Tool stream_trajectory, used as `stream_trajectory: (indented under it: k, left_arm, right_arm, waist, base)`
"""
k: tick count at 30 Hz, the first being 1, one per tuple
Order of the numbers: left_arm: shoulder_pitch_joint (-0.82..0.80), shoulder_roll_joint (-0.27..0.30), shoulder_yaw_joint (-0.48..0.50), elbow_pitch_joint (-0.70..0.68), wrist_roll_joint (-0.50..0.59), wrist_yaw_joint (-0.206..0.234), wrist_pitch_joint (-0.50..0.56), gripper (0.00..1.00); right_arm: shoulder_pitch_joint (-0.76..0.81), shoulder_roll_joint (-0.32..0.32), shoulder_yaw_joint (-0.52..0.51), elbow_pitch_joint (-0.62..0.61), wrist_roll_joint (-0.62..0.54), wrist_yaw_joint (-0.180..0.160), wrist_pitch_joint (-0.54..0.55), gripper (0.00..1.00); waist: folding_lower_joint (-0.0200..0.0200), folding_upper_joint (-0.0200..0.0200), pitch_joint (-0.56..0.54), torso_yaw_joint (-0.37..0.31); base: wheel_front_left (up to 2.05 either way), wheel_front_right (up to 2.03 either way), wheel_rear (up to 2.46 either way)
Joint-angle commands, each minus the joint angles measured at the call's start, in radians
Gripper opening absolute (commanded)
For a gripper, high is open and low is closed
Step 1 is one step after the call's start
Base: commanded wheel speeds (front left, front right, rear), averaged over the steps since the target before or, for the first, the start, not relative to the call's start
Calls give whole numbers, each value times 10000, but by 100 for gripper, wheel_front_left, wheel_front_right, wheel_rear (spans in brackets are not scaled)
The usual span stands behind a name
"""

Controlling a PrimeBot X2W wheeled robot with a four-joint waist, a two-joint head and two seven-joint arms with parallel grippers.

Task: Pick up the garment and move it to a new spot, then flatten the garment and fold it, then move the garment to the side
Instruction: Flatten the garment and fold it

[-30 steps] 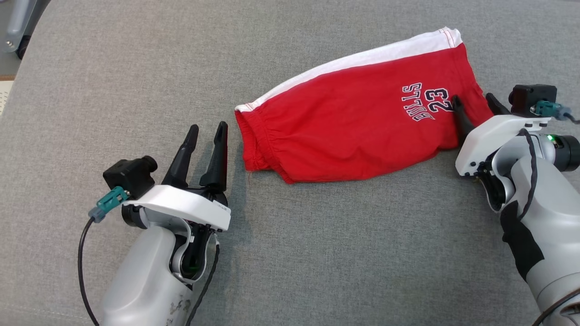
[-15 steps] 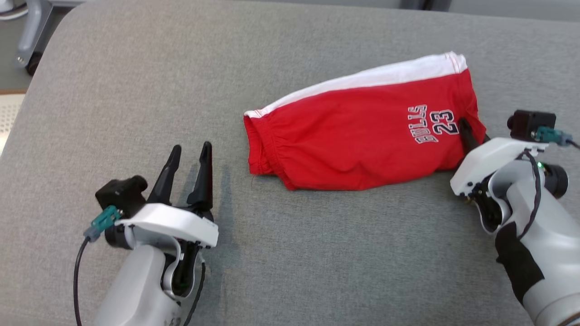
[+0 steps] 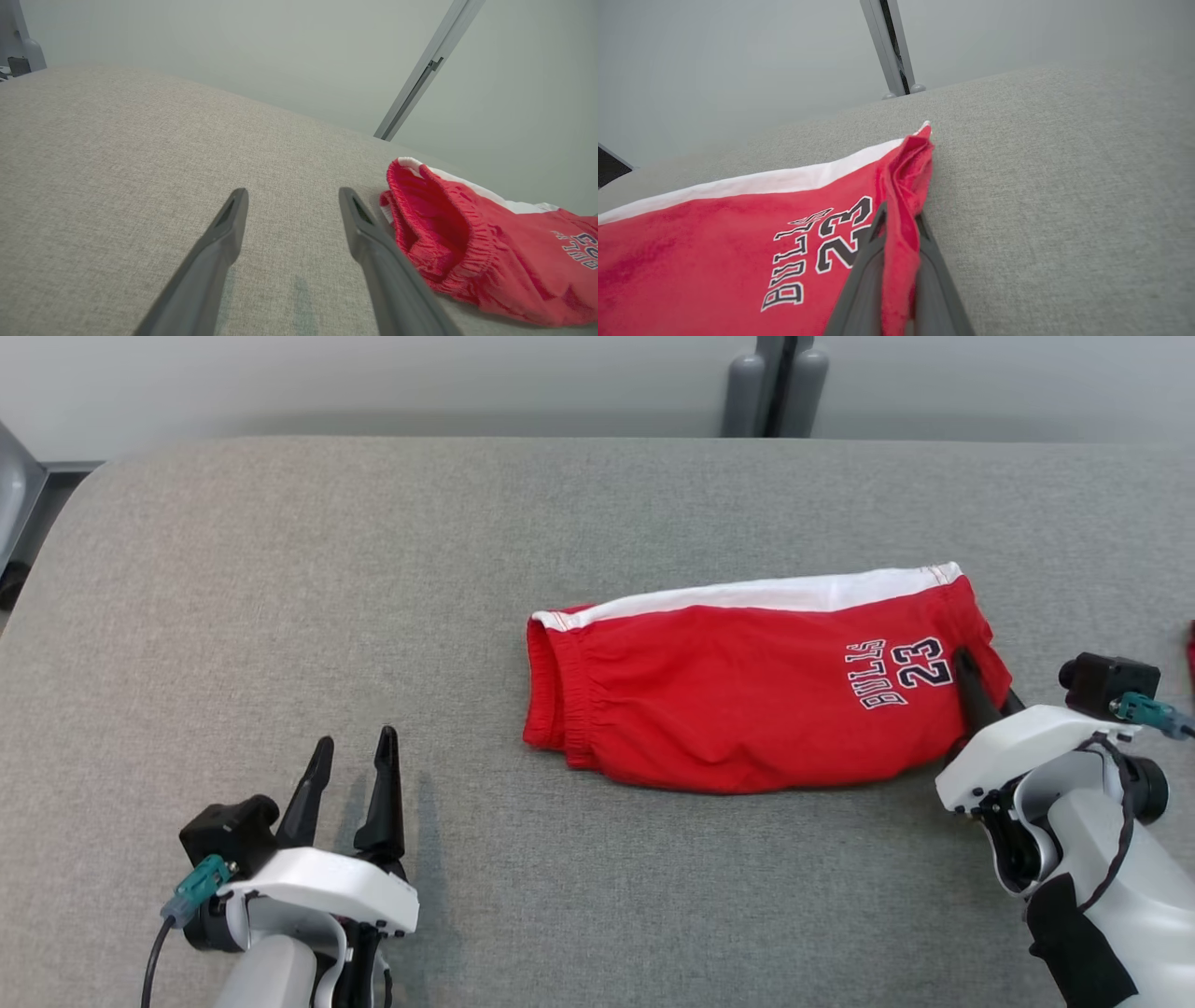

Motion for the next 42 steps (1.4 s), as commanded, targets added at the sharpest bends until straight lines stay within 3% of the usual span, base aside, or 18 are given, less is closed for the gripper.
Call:
stream_trajectory:
  k: [1, 7, 12, 22, 23, 24, 25, 29, 34, 40, 42]
  left_arm:
    - [73, 49, 37, 1, 5, 9, -45, 100]
    - [350, 49, -66, 135, -211, 20, -45, 100]
    - [425, 47, -249, 222, -342, 28, -45, 100]
    - [510, 43, -700, 129, 7, 188, -45, 100]
    - [499, 41, -739, 109, -3, 215, -45, 100]
    - [493, 49, -774, 103, -8, 217, -45, 100]
    - [477, 43, -834, 96, 84, 227, -45, 100]
    - [552, 52, -800, 10, 241, 328, -45, 100]
    - [598, 47, -564, -151, 536, 489, -45, 100]
    - [704, 47, -301, -422, 992, 710, -46, 100]
    - [724, 50, -250, -438, 1002, 751, -46, 100]
  right_arm:
    - [58, -81, 34, -105, 23, 0, -104, 0]
    - [-299, 143, 735, -1029, -256, 0, -150, 0]
    - [-415, 602, 1920, -1844, -352, 0, -87, 0]
    - [196, 1089, 4332, -2614, 702, 0, 468, 0]
    - [280, 1110, 4597, -2731, 914, 0, 489, 19]
    - [331, 1103, 4817, -2826, 1080, 0, 467, 46]
    - [353, 1091, 5018, -2893, 1213, 0, 426, 100]
    - [417, 1084, 5601, -3230, 1915, 0, 96, 100]
    - [252, 1069, 4627, -2662, 1324, 0, -167, 100]
    - [1338, 1109, 905, -3278, -1125, 0, -160, 100]
    - [1531, 1109, 384, -3470, -1443, 0, -161, 100]
  waist:
    - [0, 0, -86, -80]
    - [0, 0, -253, 76]
    - [0, 0, -425, 512]
    - [0, 0, -576, 1284]
    - [0, 0, -574, 1310]
    - [0, 0, -570, 1319]
    - [0, 0, -567, 1313]
    - [0, 0, -623, 1072]
    - [0, 0, -703, 601]
    - [0, 0, -748, 67]
    - [0, 0, -754, -9]
  base:
    - [0, 0, 0]
    - [0, 0, 0]
    - [0, 0, 0]
    - [0, 0, 0]
    - [0, 0, 0]
    - [0, 0, 0]
    - [0, 0, 0]
    - [0, 0, 0]
    - [0, 0, 0]
    - [0, 0, 0]
    - [0, 0, 0]
